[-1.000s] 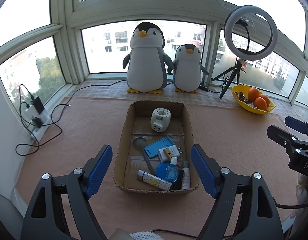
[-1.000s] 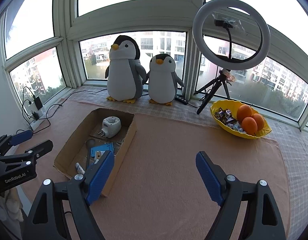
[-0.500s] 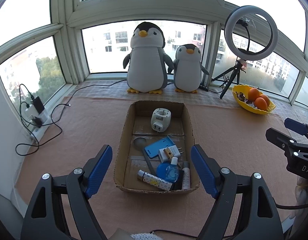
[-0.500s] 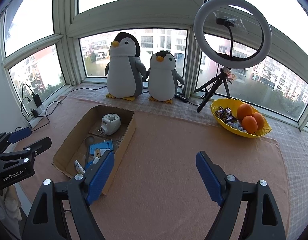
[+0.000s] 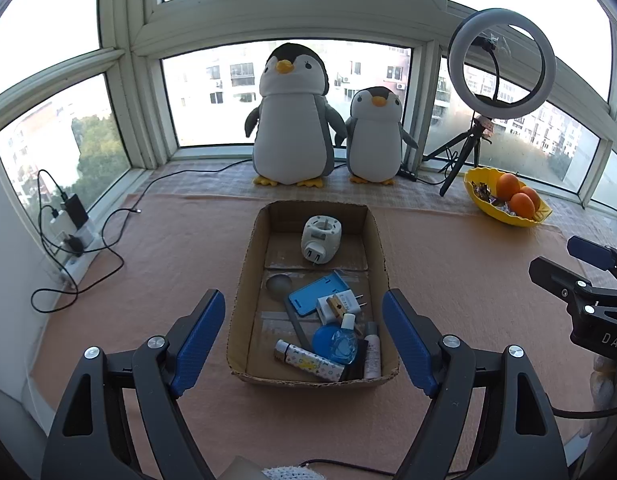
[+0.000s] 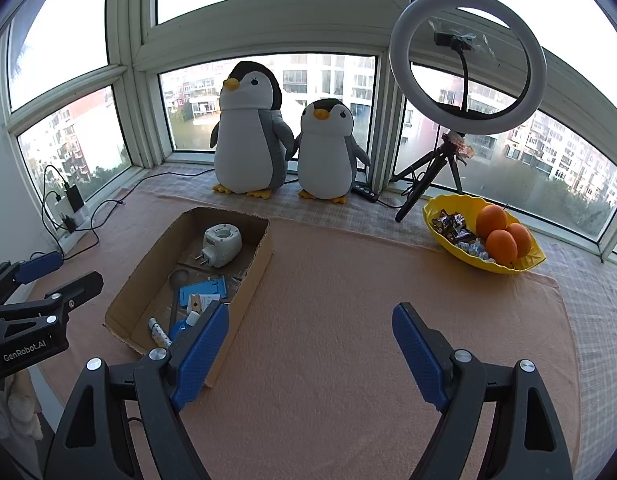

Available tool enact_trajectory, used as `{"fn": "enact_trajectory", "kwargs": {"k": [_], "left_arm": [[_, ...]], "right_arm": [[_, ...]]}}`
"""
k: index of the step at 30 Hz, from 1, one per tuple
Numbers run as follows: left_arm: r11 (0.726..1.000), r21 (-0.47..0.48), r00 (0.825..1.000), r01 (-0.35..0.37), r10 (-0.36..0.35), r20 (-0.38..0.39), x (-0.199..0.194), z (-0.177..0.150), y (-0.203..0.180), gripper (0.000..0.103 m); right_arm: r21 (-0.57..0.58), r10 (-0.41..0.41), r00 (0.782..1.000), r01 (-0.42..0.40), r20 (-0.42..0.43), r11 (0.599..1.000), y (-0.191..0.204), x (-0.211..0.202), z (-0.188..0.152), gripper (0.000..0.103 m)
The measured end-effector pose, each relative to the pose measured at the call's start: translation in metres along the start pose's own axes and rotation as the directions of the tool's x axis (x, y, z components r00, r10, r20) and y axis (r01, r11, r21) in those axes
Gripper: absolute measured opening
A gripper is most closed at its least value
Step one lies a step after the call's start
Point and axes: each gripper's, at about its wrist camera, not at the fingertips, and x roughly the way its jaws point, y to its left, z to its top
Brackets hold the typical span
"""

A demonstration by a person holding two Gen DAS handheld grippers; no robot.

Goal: Organize rigid objects

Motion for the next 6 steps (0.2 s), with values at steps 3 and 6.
{"fn": "enact_trajectory", "kwargs": {"k": [3, 6], "left_arm": [[1.000, 0.000, 1.000, 0.000, 0.000, 0.000, 0.0001, 0.0000, 0.0001, 0.081], [1.000, 0.000, 1.000, -0.002, 0.002, -0.002, -0.0001, 0.0001, 0.0005, 0.081]], "right_arm": [[0.000, 0.000, 1.000, 0.000, 0.000, 1.000, -0.0001, 0.0002, 0.0004, 0.081], [0.000, 0.000, 1.000, 0.000, 0.000, 1.000, -0.0004, 0.0003, 0.0005, 0.081]]}}
